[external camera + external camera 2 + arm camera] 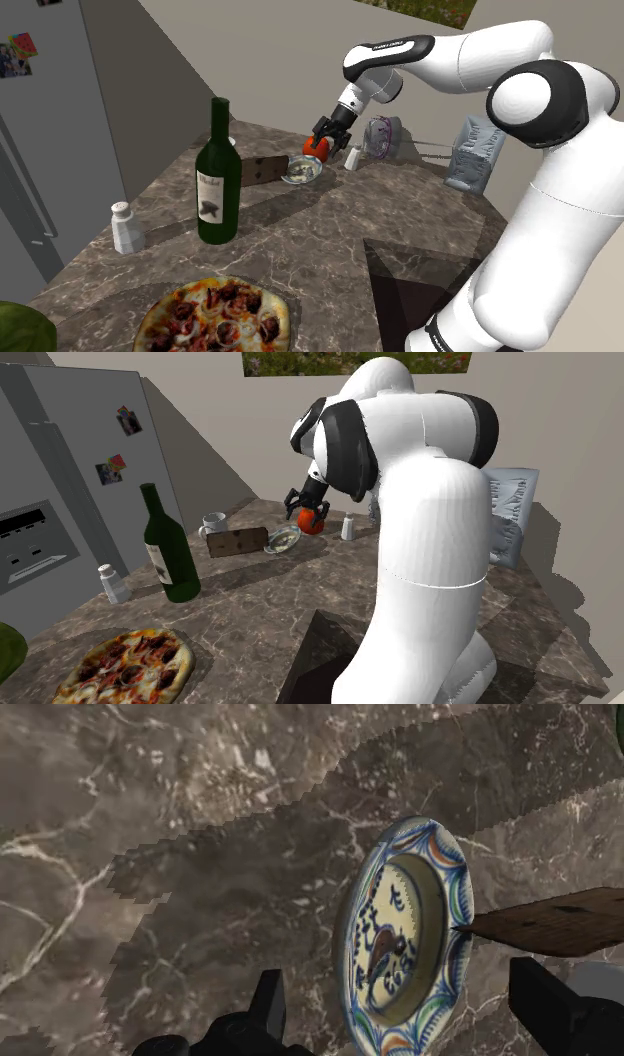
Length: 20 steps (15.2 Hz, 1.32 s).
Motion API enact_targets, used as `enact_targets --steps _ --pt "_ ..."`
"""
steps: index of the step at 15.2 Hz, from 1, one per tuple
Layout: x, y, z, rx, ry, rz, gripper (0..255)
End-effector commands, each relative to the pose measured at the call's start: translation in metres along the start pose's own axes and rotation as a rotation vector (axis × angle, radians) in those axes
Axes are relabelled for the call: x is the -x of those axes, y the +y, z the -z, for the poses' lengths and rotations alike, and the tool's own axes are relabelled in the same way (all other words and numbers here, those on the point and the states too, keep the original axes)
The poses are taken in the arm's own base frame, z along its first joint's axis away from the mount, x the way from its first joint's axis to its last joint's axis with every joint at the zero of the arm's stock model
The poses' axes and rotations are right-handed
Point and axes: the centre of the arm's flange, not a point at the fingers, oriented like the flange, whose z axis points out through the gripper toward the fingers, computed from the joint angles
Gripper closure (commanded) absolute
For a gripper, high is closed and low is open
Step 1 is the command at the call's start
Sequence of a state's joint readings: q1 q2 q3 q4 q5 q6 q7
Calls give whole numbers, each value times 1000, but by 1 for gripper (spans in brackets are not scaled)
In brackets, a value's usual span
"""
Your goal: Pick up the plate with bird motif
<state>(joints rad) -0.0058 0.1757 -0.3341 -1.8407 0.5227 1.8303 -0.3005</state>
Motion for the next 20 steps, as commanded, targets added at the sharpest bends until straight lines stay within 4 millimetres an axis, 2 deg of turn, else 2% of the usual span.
enact_targets --steps 1,8,10,11,20 --pt "-18 8 -8 -36 6 -5 0" --pt "-20 24 -41 -36 6 -5 0" --pt "-21 26 -44 -36 6 -5 0" --pt "-21 26 -44 -36 6 -5 255" --pt "-21 26 -44 -36 6 -5 255"
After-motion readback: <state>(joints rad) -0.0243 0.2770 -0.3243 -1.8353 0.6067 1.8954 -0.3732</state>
